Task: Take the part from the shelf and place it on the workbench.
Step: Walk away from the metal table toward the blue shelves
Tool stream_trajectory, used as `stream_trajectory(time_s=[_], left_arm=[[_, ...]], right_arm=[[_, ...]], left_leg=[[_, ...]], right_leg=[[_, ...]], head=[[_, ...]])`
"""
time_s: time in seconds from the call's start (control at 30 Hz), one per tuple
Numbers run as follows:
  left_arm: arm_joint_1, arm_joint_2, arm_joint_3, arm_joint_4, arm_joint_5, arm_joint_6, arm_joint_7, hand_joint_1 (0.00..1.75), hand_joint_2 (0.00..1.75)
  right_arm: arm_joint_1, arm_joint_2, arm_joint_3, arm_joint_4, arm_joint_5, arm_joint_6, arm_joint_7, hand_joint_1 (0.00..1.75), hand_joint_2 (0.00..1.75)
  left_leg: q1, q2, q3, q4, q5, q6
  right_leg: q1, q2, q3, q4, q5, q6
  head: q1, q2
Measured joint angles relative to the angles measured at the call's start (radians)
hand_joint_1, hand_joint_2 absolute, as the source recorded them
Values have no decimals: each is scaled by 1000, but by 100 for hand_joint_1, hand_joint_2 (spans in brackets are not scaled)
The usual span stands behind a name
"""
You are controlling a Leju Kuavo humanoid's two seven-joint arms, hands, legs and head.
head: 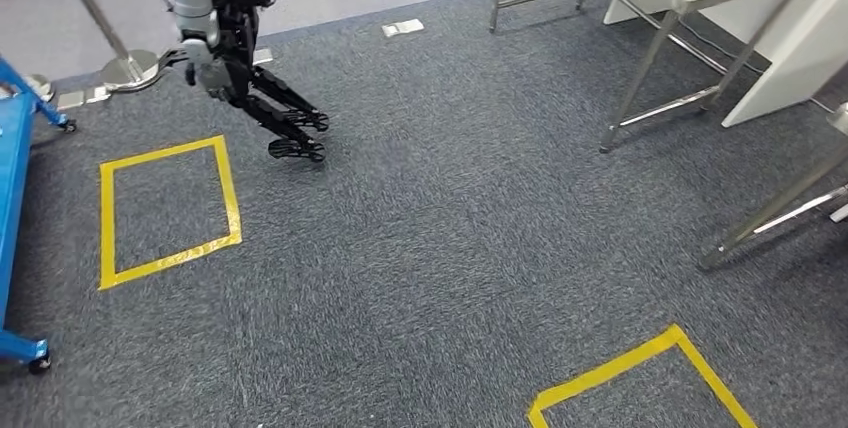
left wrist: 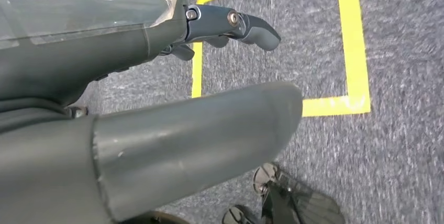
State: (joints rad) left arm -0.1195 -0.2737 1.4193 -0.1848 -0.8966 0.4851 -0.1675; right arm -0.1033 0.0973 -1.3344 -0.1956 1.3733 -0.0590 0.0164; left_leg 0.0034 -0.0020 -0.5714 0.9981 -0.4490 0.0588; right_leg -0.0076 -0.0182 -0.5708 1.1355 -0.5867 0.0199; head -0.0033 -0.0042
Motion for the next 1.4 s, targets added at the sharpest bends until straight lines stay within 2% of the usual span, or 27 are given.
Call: stream_trajectory(time_s=[0.07,0.1,0.13,0.2,0.23,0.3,0.37,0.43,0.47,0.53,0.6,0.63,0.67,0.7,0.77,0.83,0.9,0.93,1.0,1.07,1.1,1.13,1.17,1.23,1.27,1.33,1.4], left_arm=[[0,0,0,1,0,0,0,0,0],[1,0,0,1,0,0,0,0,0],[1,0,0,1,0,0,0,0,0],[2,0,-1,2,0,0,0,0,0],[1,0,-1,2,0,0,0,0,0],[2,0,-2,2,0,0,1,0,0],[3,0,-2,2,-2,0,4,0,0],[4,0,-3,2,-3,0,6,0,0],[4,0,-3,2,-3,0,6,0,0],[3,0,-3,2,-3,0,7,0,0],[4,0,-3,2,-3,-1,7,0,0],[5,0,-3,2,-3,-1,8,0,0],[5,0,-3,2,-3,-1,8,0,0],[5,1,-3,2,-3,-1,9,0,0],[3,1,-4,2,-3,-1,9,0,0],[1,1,-4,2,-3,-1,9,0,0],[2,1,-4,2,-3,-1,9,0,0],[2,1,-4,2,-3,-1,9,0,0],[1,0,-4,2,-3,-1,9,0,0],[1,0,-4,2,-3,-1,9,0,0],[1,0,-4,2,-3,-1,9,0,0],[2,0,-4,2,-3,-1,10,0,0],[2,0,-4,2,-3,-1,10,0,0],[2,0,-4,2,-3,-1,10,0,0],[2,0,-4,2,-3,-1,10,0,0],[3,0,-4,2,-3,-1,11,0,0],[4,0,-4,2,-3,-1,11,0,0]], right_arm=[[2,0,0,0,0,3,0,0,0],[4,0,0,0,0,3,0,0,0],[4,0,0,0,0,4,0,0,0],[4,-2,0,0,0,4,0,0,0],[3,-2,0,0,0,4,0,0,0],[2,-2,0,0,0,5,0,0,0],[1,-2,0,0,2,7,0,0,0],[0,-2,1,0,5,7,0,0,0],[0,-2,1,0,5,7,0,0,0],[3,-3,1,0,6,7,0,0,0],[4,-3,1,0,7,7,0,0,0],[4,-3,1,0,7,7,0,0,0],[3,-3,1,0,7,7,0,0,0],[2,-2,2,0,8,7,0,0,0],[1,-1,3,0,8,7,0,0,0],[0,-1,4,0,9,7,0,0,0],[-1,-1,6,0,9,7,0,0,0],[-1,-1,6,0,9,7,0,0,0],[-1,-1,7,0,9,7,0,0,0],[1,-1,7,0,9,7,0,0,0],[2,-1,7,0,9,7,0,0,0],[3,-1,7,0,9,7,0,0,0],[4,-2,7,0,9,7,0,0,0],[4,-4,7,0,9,7,0,0,0],[3,-4,7,0,9,7,0,0,0],[1,-3,7,0,9,7,0,0,0],[0,-3,7,0,9,7,0,0,0]], left_leg=[[-1,-16,-3,1,1,2],[-1,-24,-4,1,2,2],[0,-33,-4,2,2,1],[0,-49,-4,7,1,-4],[-1,-57,-6,12,-1,-10],[-4,-68,-9,20,-4,-22],[-2,-73,-12,22,-5,-31],[2,-52,-26,51,-26,-40],[4,-36,-42,90,-51,-43],[5,-11,-99,213,-117,-49],[7,-5,-143,301,-145,-51],[7,-3,-141,297,-132,-50],[7,1,-120,256,-104,-46],[6,9,-85,188,-69,-42],[0,29,-25,71,-28,-33],[-8,34,-11,37,-24,-28],[-9,21,-9,27,-17,-18],[-7,15,-5,18,-12,-12],[-3,4,0,3,-2,0],[-3,-8,-2,1,1,4],[-3,-15,-2,2,1,4],[-2,-23,-2,2,2,3],[-2,-31,-2,3,2,2],[0,-46,-2,7,1,-6],[-1,-53,-3,12,-1,-12],[-4,-61,-6,18,-5,-24],[0,-65,-9,20,-7,-35]], right_leg=[[-3,10,-64,127,-47,1],[-5,12,-76,150,-48,7],[-8,13,-68,134,-33,17],[-17,25,-6,3,26,39],[-19,35,23,-61,51,42],[-17,47,49,-125,71,30],[-14,38,52,-126,74,10],[-16,28,57,-128,79,-4],[-17,22,58,-129,80,-11],[-11,8,58,-129,79,-19],[-6,-7,58,-129,77,-22],[-4,-13,59,-129,76,-23],[-3,-19,61,-129,75,-24],[-2,-24,63,-129,73,-25],[4,-32,66,-128,69,-21],[9,-41,66,-128,66,-15],[10,-47,67,-129,64,-6],[10,-40,62,-118,55,-2],[7,-13,24,-36,12,-4],[1,7,-45,97,-39,-6],[-2,10,-70,144,-50,-1],[-5,11,-77,154,-45,7],[-8,13,-65,123,-24,19],[-19,25,-3,-16,36,41],[-21,33,22,-75,60,42],[-18,41,40,-124,77,28],[-14,33,45,-125,82,7]], head=[[5,0],[6,0],[7,0],[10,0],[12,0],[11,0],[5,0],[0,0],[-4,0],[-13,0],[-14,0],[-14,0],[-15,0],[-16,0],[-16,0],[-14,0],[-12,0],[-11,0],[-6,0],[1,0],[3,0],[5,0],[6,0],[10,0],[12,0],[10,0],[3,0]])
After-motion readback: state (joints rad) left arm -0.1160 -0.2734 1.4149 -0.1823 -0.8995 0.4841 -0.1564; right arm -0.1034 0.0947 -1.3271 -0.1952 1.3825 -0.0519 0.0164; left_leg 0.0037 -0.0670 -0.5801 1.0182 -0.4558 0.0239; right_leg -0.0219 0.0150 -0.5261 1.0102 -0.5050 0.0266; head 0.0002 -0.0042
